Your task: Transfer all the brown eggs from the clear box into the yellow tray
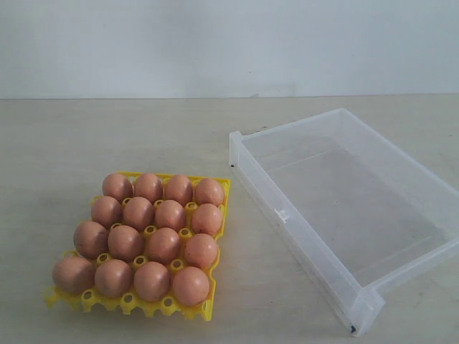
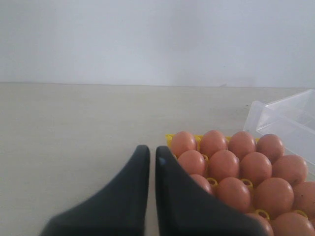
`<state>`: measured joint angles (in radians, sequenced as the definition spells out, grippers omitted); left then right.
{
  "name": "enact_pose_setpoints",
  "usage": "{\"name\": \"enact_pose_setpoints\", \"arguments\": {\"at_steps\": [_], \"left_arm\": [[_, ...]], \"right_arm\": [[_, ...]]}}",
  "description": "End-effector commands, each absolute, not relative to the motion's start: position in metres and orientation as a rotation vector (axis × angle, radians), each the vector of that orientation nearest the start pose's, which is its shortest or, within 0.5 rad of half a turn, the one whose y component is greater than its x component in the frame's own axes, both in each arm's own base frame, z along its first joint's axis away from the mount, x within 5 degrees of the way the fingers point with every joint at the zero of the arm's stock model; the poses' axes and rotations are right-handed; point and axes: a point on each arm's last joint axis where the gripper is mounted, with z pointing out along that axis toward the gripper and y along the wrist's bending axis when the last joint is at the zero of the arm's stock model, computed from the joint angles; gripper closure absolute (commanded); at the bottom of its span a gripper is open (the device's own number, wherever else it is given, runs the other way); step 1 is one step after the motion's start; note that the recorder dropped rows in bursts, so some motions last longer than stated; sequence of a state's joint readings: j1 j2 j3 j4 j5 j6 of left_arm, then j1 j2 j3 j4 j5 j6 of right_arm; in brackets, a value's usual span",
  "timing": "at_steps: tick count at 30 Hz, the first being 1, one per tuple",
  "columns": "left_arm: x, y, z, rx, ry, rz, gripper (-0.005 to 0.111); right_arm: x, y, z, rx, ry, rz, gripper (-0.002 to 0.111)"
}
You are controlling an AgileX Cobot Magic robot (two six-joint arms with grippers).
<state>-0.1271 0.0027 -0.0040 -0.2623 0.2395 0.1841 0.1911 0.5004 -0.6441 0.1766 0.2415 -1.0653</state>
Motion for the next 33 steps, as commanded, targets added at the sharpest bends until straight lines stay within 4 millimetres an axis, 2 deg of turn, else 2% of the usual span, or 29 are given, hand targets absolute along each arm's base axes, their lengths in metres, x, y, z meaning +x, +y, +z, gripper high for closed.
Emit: {"name": "enact_pose_setpoints", "arguments": {"at_steps": [1,3,5,7,9,10,11,12,13,14,16,17,19,20,30,33], "left_arm": [[0.054,-0.013,0.193,0.089,1.710,-0.209,0.103],[0.054,-0.013,0.193,0.089,1.710,-0.209,0.103],[0.054,-0.013,0.193,0.089,1.710,-0.209,0.103],[0.054,-0.013,0.193,0.089,1.710,-0.209,0.103],[0.054,-0.013,0.193,0.089,1.710,-0.209,0.103],[0.054,-0.013,0.193,0.089,1.710,-0.209,0.103],[0.054,-0.013,0.193,0.089,1.710,-0.209,0.103],[0.054,-0.013,0.193,0.089,1.710,-0.209,0.103],[0.054,-0.013,0.193,0.089,1.710,-0.209,0.103],[0.054,-0.013,0.193,0.089,1.710,-0.209,0.103],[0.054,-0.013,0.193,0.087,1.710,-0.211,0.103],[0.054,-0.013,0.193,0.087,1.710,-0.211,0.103],[0.054,-0.013,0.193,0.087,1.710,-0.210,0.103],[0.054,-0.013,0.193,0.087,1.710,-0.210,0.103],[0.054,-0.013,0.193,0.087,1.710,-0.210,0.103],[0.054,-0.013,0.193,0.087,1.710,-0.210,0.103]], "right_arm": [[0.087,0.016,0.374,-0.730,1.327,-0.514,0.108],[0.082,0.016,0.367,-0.587,1.280,-0.403,0.108],[0.079,0.015,0.347,-0.468,1.214,-0.299,0.108],[0.072,0.015,0.325,-0.346,1.120,-0.176,0.108],[0.065,0.012,0.293,-0.237,1.076,-0.056,0.108],[0.062,0.010,0.280,-0.201,1.068,-0.025,0.108],[0.061,0.008,0.257,-0.161,1.094,0.000,0.108],[0.057,0.006,0.251,-0.132,1.086,0.015,0.108],[0.056,0.006,0.247,-0.124,1.129,0.031,0.108],[0.057,0.007,0.229,-0.116,1.315,0.083,0.108],[0.055,0.009,0.213,-0.109,1.481,0.148,0.108],[0.055,0.012,0.198,-0.143,1.647,0.164,0.108],[0.051,0.015,0.180,-0.189,1.848,0.174,0.108],[0.051,0.015,0.180,-0.144,1.850,0.202,0.108],[0.051,0.014,0.180,-0.129,1.851,0.181,0.108],[0.054,0.010,0.188,0.019,1.771,0.194,0.108]]}}
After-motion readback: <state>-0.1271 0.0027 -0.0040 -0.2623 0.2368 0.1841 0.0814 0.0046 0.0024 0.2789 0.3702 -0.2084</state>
